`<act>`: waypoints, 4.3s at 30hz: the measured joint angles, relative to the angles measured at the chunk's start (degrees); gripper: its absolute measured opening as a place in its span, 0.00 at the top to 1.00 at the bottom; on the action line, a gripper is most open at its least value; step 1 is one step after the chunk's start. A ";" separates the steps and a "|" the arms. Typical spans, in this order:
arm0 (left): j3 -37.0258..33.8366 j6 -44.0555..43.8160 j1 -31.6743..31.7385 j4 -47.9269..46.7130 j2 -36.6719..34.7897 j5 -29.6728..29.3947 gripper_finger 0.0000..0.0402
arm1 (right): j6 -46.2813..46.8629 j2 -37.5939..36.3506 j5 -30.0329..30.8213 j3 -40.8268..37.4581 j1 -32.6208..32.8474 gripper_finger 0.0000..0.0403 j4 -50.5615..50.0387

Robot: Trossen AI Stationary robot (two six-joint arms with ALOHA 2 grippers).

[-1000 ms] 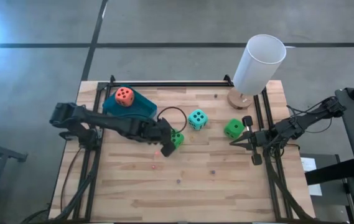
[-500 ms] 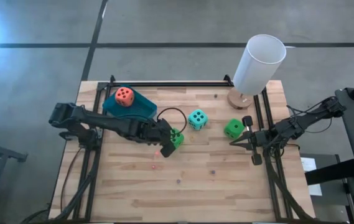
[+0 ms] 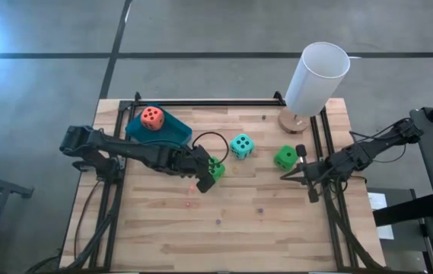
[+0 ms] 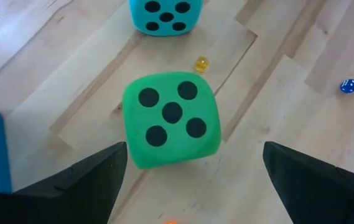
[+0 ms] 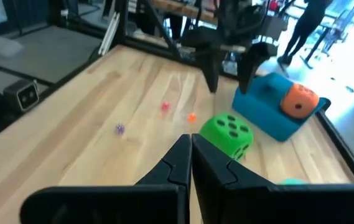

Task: Pick & Place Dice
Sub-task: Put the big green dice on the left into the blue bin

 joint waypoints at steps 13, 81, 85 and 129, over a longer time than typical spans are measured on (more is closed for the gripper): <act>0.16 0.17 0.00 -0.18 0.00 0.02 0.09 | -0.44 -0.01 1.41 0.00 0.00 0.98 0.35; 11.68 0.59 5.64 -6.48 14.69 4.33 0.12 | -0.68 -0.01 1.39 0.00 -0.01 0.98 0.56; 11.96 0.69 5.70 -7.59 14.69 4.32 0.13 | -0.68 -0.01 1.39 0.00 -0.02 0.98 0.56; 10.05 1.58 5.69 -5.35 14.89 6.70 0.11 | -0.70 -0.01 1.39 0.00 -0.02 0.98 0.56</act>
